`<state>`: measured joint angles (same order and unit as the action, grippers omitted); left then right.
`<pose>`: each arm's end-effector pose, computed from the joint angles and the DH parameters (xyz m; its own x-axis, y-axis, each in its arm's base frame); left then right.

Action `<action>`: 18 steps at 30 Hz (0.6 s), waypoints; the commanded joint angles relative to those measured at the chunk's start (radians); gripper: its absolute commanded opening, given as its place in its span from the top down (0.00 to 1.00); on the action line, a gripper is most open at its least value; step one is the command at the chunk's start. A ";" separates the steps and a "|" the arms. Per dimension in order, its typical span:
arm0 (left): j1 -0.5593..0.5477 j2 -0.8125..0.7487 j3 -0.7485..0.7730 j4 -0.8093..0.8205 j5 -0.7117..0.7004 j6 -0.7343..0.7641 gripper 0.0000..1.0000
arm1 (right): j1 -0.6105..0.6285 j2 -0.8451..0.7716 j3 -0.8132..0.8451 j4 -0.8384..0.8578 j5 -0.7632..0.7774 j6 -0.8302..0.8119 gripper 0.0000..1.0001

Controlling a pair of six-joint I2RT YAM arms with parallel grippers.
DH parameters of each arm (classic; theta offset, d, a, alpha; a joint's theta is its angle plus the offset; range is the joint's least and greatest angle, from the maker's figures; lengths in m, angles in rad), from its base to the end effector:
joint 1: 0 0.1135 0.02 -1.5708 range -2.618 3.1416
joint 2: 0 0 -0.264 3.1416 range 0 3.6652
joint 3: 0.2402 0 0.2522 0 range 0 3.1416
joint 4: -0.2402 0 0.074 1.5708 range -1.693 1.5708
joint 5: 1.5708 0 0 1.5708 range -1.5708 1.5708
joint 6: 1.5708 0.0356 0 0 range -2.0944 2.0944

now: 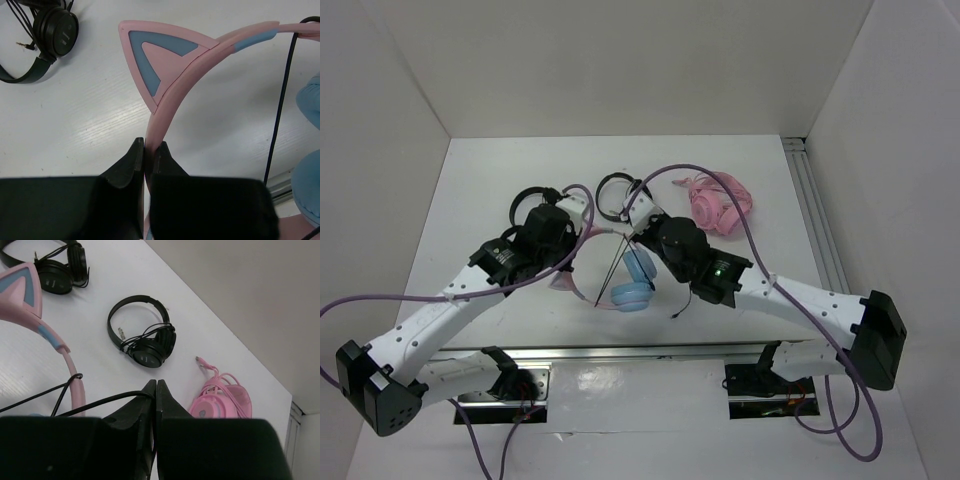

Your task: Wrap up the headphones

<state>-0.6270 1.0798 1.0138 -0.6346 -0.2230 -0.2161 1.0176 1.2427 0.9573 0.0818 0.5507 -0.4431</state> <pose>0.1885 -0.1268 0.3199 -0.6032 0.1788 -0.7772 0.3132 0.9494 -0.0247 0.1677 0.2362 0.3309 0.0994 -0.5343 -0.8394 -0.4573 0.7247 -0.5155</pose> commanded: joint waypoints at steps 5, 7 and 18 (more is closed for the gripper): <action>-0.008 -0.052 0.006 -0.057 0.092 0.046 1.00 | -0.140 0.031 0.064 0.154 -0.104 0.069 1.00; -0.008 -0.064 0.016 -0.068 0.143 0.058 1.00 | -0.168 0.060 0.064 0.197 -0.113 0.069 1.00; -0.008 -0.116 0.084 -0.125 0.220 0.067 1.00 | -0.260 0.164 0.124 0.197 -0.265 0.115 1.00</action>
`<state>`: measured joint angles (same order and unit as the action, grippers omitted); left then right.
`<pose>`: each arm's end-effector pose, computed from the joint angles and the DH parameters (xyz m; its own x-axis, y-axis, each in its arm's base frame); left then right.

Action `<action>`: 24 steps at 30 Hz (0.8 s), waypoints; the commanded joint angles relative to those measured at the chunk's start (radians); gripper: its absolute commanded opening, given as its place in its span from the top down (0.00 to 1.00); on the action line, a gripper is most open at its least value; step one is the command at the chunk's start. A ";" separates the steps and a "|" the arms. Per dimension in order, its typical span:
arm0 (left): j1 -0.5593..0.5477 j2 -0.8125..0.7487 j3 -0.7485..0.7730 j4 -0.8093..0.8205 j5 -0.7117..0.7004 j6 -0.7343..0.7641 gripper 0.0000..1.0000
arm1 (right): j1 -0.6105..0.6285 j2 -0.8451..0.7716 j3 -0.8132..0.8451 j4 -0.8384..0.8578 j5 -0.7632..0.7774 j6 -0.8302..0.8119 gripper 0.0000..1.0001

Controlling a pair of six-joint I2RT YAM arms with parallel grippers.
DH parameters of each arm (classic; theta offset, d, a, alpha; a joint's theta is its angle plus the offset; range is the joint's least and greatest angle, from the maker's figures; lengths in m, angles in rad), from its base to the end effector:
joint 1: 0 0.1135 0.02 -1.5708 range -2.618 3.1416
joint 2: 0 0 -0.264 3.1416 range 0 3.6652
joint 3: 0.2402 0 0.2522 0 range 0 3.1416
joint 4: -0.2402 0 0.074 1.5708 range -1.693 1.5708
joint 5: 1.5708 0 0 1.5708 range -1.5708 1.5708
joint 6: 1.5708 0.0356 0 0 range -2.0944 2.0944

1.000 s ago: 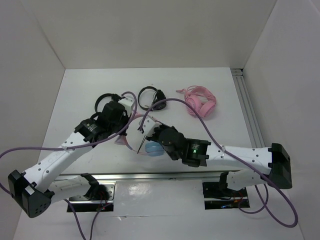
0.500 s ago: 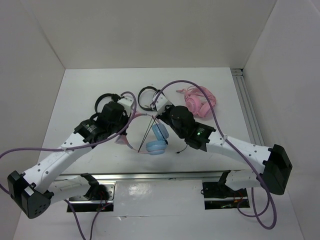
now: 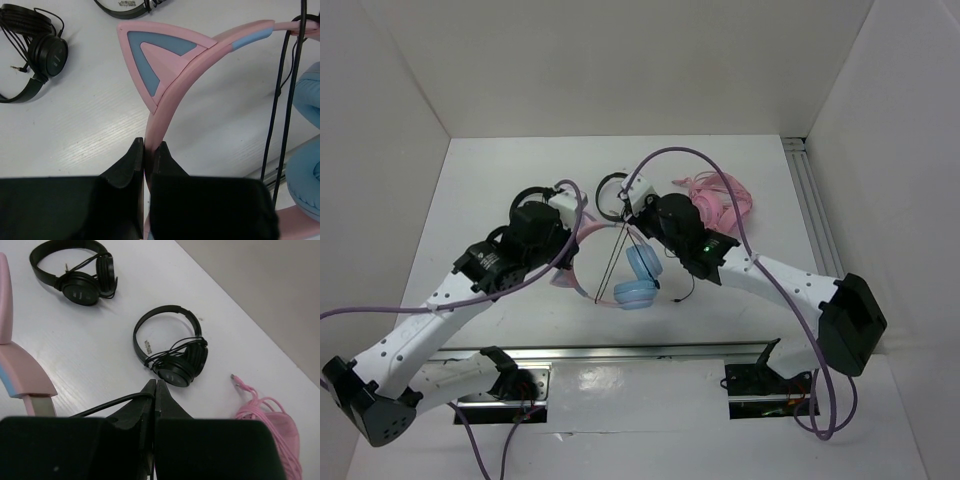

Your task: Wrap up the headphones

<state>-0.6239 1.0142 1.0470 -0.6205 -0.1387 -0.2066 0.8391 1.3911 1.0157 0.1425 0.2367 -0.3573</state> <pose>0.1768 -0.1212 0.3451 -0.5400 0.1384 -0.8302 0.3826 0.9189 -0.0957 0.2256 0.2388 0.3142 0.0552 -0.4474 -0.8926 -0.5887 0.7075 -0.3910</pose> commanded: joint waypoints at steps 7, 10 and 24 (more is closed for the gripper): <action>-0.011 -0.084 0.185 -0.176 0.021 -0.059 1.00 | -0.155 0.016 -0.025 0.146 -0.326 0.171 0.96; -0.011 -0.085 0.251 -0.167 -0.012 -0.115 1.00 | -0.164 0.039 -0.072 0.230 -0.492 0.251 0.86; -0.011 -0.032 0.548 -0.284 -0.153 -0.263 1.00 | -0.155 0.503 -0.175 1.054 -0.871 0.748 0.88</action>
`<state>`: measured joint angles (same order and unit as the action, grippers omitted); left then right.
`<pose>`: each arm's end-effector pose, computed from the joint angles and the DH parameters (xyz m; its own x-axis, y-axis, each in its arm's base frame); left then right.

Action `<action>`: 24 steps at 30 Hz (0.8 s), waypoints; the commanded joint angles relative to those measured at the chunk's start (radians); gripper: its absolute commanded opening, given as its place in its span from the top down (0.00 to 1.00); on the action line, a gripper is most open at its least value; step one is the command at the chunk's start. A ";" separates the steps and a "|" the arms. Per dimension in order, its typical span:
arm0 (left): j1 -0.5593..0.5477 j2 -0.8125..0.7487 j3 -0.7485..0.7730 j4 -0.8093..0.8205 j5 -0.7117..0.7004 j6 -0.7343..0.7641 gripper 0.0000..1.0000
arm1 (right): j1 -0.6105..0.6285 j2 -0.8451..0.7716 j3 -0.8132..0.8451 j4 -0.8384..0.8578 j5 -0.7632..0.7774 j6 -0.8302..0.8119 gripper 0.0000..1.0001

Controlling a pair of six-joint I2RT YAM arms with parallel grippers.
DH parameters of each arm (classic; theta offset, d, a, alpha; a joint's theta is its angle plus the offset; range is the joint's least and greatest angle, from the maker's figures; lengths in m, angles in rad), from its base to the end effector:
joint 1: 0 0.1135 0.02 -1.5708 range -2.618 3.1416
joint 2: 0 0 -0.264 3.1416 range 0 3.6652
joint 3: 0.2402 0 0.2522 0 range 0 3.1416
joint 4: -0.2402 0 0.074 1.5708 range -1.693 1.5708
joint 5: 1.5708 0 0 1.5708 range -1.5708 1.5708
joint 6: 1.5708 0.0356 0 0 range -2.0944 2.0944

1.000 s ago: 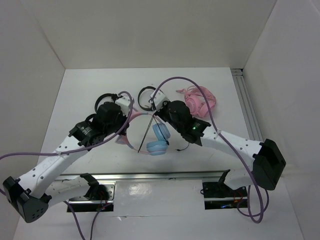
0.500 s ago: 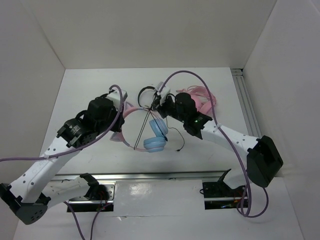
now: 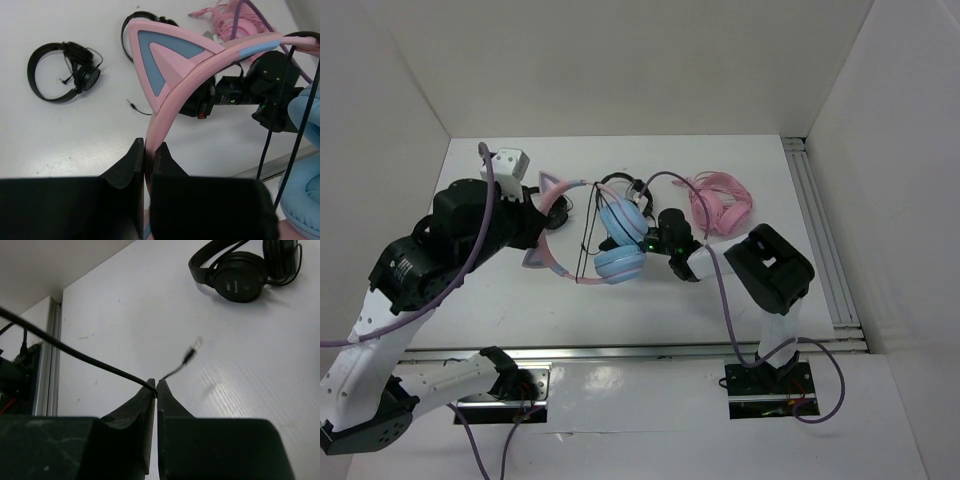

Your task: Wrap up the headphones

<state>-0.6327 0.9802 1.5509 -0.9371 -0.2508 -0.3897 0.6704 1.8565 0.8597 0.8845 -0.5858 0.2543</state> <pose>0.1246 -0.0804 0.4767 -0.4139 -0.1529 -0.8974 0.2473 0.9299 -0.2724 0.2862 0.2520 0.1821 -0.3235 0.0110 -0.9462 -0.8956 0.3191 0.3099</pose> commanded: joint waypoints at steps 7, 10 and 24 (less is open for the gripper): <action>-0.002 -0.009 0.035 0.023 -0.130 -0.135 1.00 | 0.032 0.072 -0.019 0.383 0.001 0.160 0.95; -0.002 -0.020 0.035 0.014 -0.191 -0.197 1.00 | 0.041 0.034 -0.041 0.374 0.033 0.151 1.00; 0.073 0.155 0.018 0.116 -0.550 -0.414 1.00 | 0.398 -0.313 -0.225 -0.111 0.395 -0.170 1.00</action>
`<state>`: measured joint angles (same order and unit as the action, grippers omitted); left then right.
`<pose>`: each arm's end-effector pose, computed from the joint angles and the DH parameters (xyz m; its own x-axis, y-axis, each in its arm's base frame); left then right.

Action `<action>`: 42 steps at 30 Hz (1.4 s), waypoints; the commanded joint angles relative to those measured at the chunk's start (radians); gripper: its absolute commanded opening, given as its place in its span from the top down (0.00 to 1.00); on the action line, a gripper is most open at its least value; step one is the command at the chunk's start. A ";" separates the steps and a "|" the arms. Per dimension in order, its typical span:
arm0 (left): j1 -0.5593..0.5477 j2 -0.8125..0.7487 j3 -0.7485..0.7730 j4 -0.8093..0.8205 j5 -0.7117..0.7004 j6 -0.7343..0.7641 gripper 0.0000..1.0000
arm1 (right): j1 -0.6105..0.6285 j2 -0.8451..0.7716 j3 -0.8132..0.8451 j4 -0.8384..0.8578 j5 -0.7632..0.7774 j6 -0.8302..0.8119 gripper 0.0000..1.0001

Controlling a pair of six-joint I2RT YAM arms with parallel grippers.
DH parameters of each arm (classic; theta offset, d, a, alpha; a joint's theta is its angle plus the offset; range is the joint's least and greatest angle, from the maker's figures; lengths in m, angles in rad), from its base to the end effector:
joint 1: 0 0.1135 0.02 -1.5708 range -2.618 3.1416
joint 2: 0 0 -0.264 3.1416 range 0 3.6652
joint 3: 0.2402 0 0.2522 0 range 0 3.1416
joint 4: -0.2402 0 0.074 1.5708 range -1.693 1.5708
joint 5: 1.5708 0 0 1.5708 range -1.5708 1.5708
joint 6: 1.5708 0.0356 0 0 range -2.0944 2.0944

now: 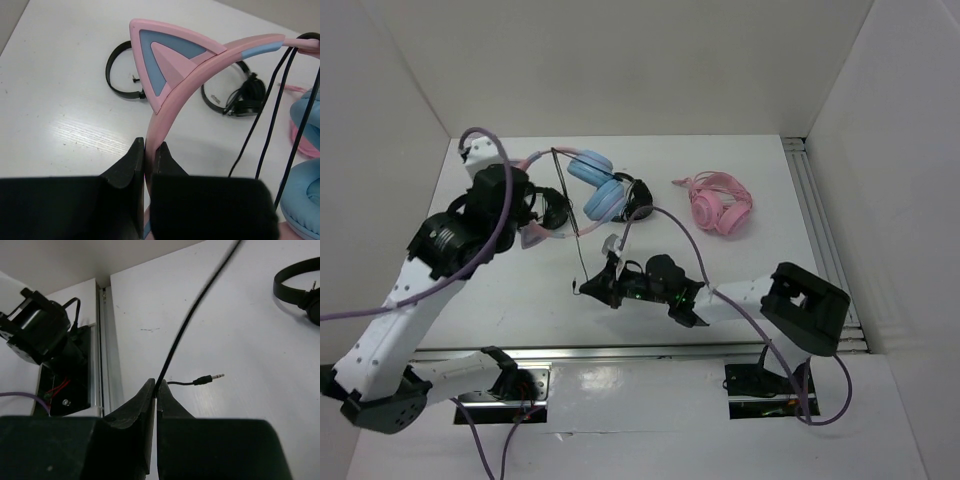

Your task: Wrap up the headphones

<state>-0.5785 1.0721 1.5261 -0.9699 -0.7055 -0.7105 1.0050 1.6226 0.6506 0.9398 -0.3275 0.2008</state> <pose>0.1596 -0.0766 0.4568 -0.2766 -0.4124 -0.8680 -0.3118 0.8929 -0.3248 0.1667 0.2838 0.2052 -0.2107 0.0205 -0.9773 -0.9487 0.2369 0.2095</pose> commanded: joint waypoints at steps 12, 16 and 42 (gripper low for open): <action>0.100 0.239 -0.092 0.206 -0.158 0.136 1.00 | 0.432 -0.300 0.200 -0.772 0.867 -0.345 1.00; 0.100 0.213 -0.213 0.319 0.068 0.386 1.00 | 0.486 -0.288 0.329 -0.946 1.120 -0.425 1.00; -0.055 0.172 -0.469 0.289 0.475 0.614 1.00 | 0.449 -0.398 0.293 -0.392 1.420 -1.098 1.00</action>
<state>-0.6338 1.2533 1.0882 -0.6247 -0.2256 -0.1867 1.5185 1.3300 0.9020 0.2970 0.9943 -0.8471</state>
